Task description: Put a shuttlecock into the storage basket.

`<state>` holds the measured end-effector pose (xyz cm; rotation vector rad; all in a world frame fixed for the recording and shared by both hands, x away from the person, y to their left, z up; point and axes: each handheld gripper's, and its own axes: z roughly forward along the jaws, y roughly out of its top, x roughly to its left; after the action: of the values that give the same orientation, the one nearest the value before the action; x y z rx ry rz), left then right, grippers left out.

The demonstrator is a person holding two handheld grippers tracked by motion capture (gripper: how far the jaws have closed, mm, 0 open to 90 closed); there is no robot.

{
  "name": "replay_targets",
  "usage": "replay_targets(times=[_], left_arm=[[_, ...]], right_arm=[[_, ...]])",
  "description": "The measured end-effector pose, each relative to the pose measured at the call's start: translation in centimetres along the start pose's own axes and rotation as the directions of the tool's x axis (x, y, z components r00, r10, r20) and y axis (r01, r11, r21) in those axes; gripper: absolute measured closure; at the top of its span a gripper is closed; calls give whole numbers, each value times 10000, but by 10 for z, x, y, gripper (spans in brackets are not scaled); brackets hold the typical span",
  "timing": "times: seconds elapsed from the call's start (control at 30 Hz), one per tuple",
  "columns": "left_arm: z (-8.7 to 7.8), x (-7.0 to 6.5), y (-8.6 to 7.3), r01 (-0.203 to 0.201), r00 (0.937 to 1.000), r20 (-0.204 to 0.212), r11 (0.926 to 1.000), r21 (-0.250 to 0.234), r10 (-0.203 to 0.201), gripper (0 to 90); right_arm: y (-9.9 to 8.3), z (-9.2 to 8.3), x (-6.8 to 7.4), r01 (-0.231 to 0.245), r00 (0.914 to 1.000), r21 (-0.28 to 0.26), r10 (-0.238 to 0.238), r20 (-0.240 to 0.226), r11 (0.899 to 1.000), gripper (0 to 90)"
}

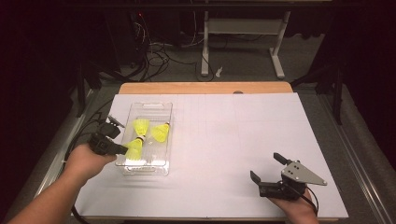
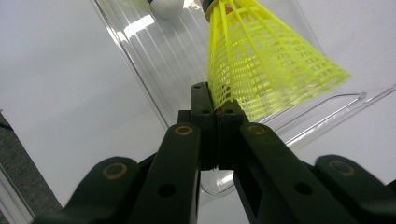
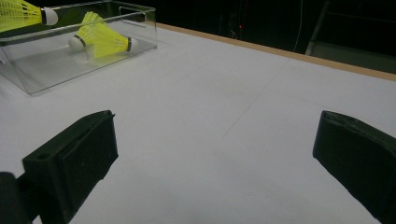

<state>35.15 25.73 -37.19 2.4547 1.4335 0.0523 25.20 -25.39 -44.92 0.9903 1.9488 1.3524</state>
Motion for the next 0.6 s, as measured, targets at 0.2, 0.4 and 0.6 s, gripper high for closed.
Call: replay_targets(times=[0.2, 0.4, 0.6], left_arm=[[9, -1, -1, 15, 10000, 67, 9999, 140, -16, 893], [14, 0, -3, 42, 9999, 99, 9996, 277, -45, 893], [18, 1, -5, 141, 9998, 118, 9994, 324, -145, 893]], right_arm=[[0, 0, 0, -49, 10000, -12, 49, -37, 10000, 5], [0, -1, 0, -64, 10000, -21, 64, -38, 10000, 5], [0, 0, 0, -64, 10000, -30, 64, -43, 10000, 6]])
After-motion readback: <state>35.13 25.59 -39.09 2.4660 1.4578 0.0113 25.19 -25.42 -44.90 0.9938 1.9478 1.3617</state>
